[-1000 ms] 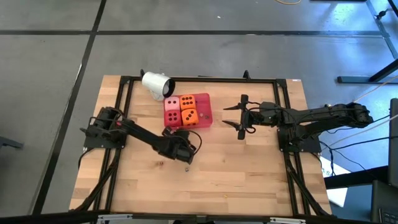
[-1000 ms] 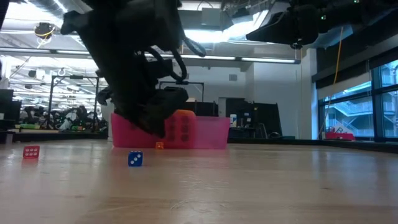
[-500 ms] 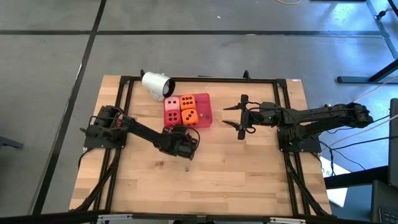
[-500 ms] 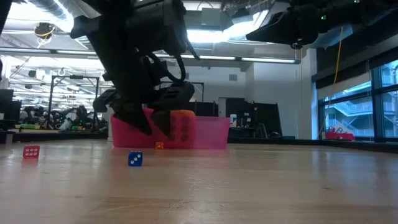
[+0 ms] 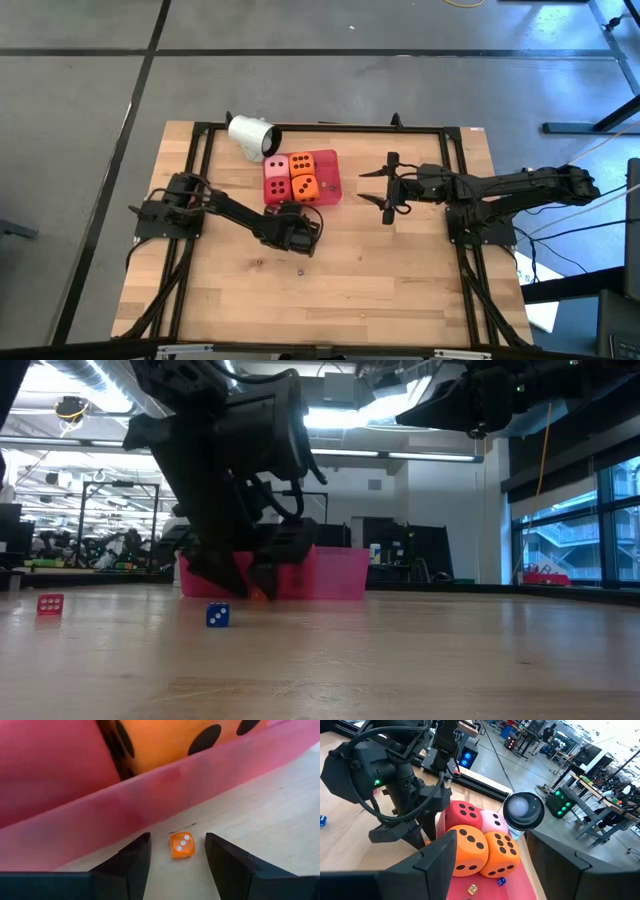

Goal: Pick & Place Dice
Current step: Put the small orange dice into the red bin

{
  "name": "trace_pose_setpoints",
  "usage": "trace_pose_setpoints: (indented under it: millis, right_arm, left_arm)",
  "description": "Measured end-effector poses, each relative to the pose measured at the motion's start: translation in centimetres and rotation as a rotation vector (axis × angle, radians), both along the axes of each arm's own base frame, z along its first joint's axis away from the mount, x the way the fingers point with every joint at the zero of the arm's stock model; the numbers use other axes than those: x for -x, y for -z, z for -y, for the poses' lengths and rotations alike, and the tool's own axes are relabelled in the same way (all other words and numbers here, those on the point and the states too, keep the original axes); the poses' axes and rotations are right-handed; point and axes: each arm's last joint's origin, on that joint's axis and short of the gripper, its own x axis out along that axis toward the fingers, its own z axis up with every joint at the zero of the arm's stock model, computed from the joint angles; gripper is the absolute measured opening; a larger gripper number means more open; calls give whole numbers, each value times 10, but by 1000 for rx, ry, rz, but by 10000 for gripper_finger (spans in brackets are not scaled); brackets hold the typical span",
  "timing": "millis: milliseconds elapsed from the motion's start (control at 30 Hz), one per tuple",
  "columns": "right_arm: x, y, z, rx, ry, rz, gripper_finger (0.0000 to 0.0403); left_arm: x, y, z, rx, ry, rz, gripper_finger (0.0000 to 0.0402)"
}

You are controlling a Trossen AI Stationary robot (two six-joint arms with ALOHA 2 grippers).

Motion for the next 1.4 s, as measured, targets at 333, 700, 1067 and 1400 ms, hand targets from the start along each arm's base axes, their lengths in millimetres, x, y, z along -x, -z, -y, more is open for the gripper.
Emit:
trace_pose_setpoints:
  millis: [333, 700, 1067, 1400]
  right_arm:
    - [0, 0, 0, 0, 0, -3, 242]
    - [0, 0, 0, 1, 0, -3, 242]
    - [0, 0, 0, 1, 0, -3, 242]
    - [0, 0, 0, 1, 0, -2, 242]
  left_arm:
    - [-1, 2, -2, -11, 1, -11, 157]
    - [-2, 2, -2, -18, 28, -27, 104]
    - [-4, 2, -2, -34, 75, -35, 80]
    - [-10, 1, -1, -50, 131, -18, 57]
